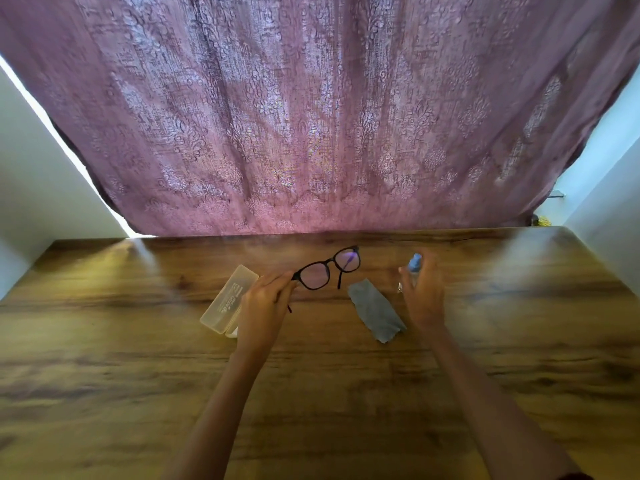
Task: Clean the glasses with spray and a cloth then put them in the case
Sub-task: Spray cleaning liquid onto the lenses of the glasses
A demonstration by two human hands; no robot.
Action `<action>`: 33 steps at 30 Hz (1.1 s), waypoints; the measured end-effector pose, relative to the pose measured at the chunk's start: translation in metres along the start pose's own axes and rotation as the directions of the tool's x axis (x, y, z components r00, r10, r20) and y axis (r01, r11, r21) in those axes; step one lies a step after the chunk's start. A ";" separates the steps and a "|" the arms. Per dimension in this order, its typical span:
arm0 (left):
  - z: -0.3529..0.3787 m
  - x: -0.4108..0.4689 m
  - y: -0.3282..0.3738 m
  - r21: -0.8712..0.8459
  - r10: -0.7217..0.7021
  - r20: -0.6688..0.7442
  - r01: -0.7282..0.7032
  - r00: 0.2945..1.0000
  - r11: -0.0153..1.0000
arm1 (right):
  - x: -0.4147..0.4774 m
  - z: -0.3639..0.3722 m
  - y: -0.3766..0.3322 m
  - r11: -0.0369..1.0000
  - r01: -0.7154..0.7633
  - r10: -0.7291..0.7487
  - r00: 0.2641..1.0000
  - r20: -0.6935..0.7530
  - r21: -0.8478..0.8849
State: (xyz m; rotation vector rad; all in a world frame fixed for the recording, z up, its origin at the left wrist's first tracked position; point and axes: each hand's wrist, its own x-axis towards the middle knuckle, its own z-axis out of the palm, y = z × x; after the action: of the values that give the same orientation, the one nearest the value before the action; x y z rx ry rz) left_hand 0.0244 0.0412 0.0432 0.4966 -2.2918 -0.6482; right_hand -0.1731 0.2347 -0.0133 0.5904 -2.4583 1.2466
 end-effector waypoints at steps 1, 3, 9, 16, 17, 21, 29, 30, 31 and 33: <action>0.000 0.000 0.001 0.003 -0.004 -0.002 0.004 1.000 1.000 | 0.001 0.001 0.002 1.000 -0.007 0.007 1.000 0.017 -0.011; -0.001 0.001 0.002 0.006 -0.014 -0.001 0.014 1.000 1.000 | 0.002 0.004 0.006 0.999 -0.033 0.033 0.998 0.045 -0.003; -0.001 0.001 0.003 0.006 -0.044 -0.002 0.044 0.999 0.999 | 0.001 0.001 -0.005 0.989 -0.086 0.089 0.996 -0.018 0.124; 0.001 0.001 0.004 0.008 -0.053 -0.001 0.053 0.999 0.999 | -0.031 -0.006 -0.052 0.958 0.017 -0.053 0.992 0.119 0.286; 0.001 0.001 0.004 0.011 -0.049 0.001 0.049 0.999 0.999 | -0.038 -0.007 -0.060 0.958 0.056 -0.096 0.987 0.130 0.282; 0.003 -0.001 0.004 0.007 -0.026 0.010 0.026 1.000 1.000 | -0.056 -0.010 -0.095 0.939 0.196 -0.246 0.957 0.153 0.282; 0.000 -0.005 0.006 -0.005 0.015 0.018 -0.014 1.000 1.000 | -0.057 -0.012 -0.134 0.924 0.288 -0.347 0.909 0.233 0.252; 0.000 -0.005 0.007 -0.006 0.021 0.014 -0.021 1.000 1.000 | -0.058 -0.011 -0.135 0.924 0.294 -0.351 0.904 0.242 0.243; 0.000 -0.006 0.008 -0.011 0.023 0.009 -0.023 1.000 1.000 | -0.058 -0.011 -0.137 0.926 0.302 -0.356 0.899 0.255 0.228; 0.000 -0.006 0.010 -0.016 0.022 -0.005 -0.022 1.000 1.000 | -0.057 -0.010 -0.138 0.934 0.300 -0.347 0.893 0.286 0.196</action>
State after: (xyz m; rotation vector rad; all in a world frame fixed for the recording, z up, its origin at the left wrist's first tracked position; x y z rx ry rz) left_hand 0.0270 0.0522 0.0454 0.4641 -2.2832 -0.6532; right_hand -0.0540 0.1812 0.0608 1.2767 -2.3817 1.2795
